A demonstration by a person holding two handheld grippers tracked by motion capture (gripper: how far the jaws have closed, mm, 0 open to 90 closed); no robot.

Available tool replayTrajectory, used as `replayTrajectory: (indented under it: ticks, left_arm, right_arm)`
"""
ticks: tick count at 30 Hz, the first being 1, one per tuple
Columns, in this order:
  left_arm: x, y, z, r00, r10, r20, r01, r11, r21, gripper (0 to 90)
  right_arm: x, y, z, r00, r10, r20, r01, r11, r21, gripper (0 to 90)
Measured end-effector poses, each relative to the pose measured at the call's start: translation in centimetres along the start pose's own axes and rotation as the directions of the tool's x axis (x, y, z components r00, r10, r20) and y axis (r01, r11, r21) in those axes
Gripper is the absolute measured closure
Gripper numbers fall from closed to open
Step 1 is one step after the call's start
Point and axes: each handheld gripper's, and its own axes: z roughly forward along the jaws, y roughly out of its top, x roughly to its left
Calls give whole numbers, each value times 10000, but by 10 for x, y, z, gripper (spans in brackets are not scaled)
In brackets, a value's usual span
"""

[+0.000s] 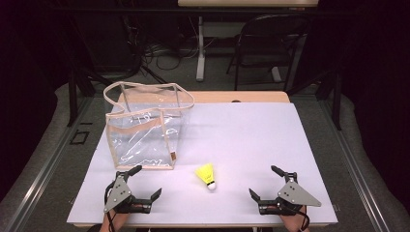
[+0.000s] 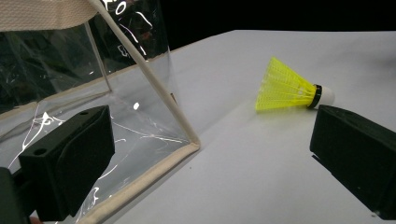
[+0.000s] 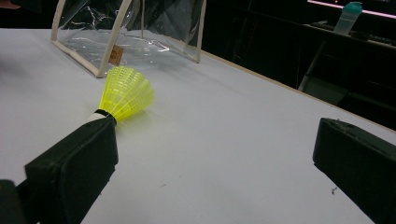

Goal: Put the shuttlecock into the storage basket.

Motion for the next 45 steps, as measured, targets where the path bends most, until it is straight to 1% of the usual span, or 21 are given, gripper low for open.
replayTrajectory:
  ticks: [2,8,16,17,20,21,27,31,34,39,41,45]
  left_arm:
    - [0,0,1,10000,-6,41,6,10000,7,0]
    - [-1,0,2,10000,29,53,-30,10000,43,0]
    - [-1,0,1,10000,54,2,-54,10000,8,0]
    - [-1,0,1,10000,9,-13,-9,10000,1,0]
    - [-1,0,0,10000,24,-17,-24,10000,6,0]
    - [-1,0,0,10000,27,-17,-27,10000,19,0]
    - [-1,0,0,10000,43,6,-43,10000,-9,0]
    - [0,0,1,10000,28,1,-28,10000,20,0]
    - [0,0,2,10000,16,23,-16,10000,67,0]
    - [0,0,1,10000,47,-3,-47,10000,22,0]
    - [1,0,1,10000,-29,-13,29,10000,6,0]
    - [1,0,1,10000,-12,-6,12,10000,35,0]
  right_arm:
    - [0,0,0,10000,73,-31,-73,10000,14,0]
    - [0,-1,1,9999,95,-87,-94,9999,112,0]
    - [1,1,2,9999,109,-103,-107,9996,270,0]
    - [2,1,3,9999,110,-104,-107,9995,299,0]
    - [4,3,6,9999,85,-92,-81,9990,440,0]
    - [5,4,6,10000,12,-74,-8,9988,497,0]
    - [6,7,10,9999,139,-14,-138,9969,778,0]
    - [8,8,13,9999,114,21,-116,9950,995,0]
    - [11,10,16,9998,183,-43,-177,9926,1203,0]
    - [16,13,21,9998,136,-113,-118,9894,1448,0]
    - [18,14,23,9997,222,-141,-198,9879,1539,0]
    - [23,18,27,9996,286,-76,-270,9858,1657,0]
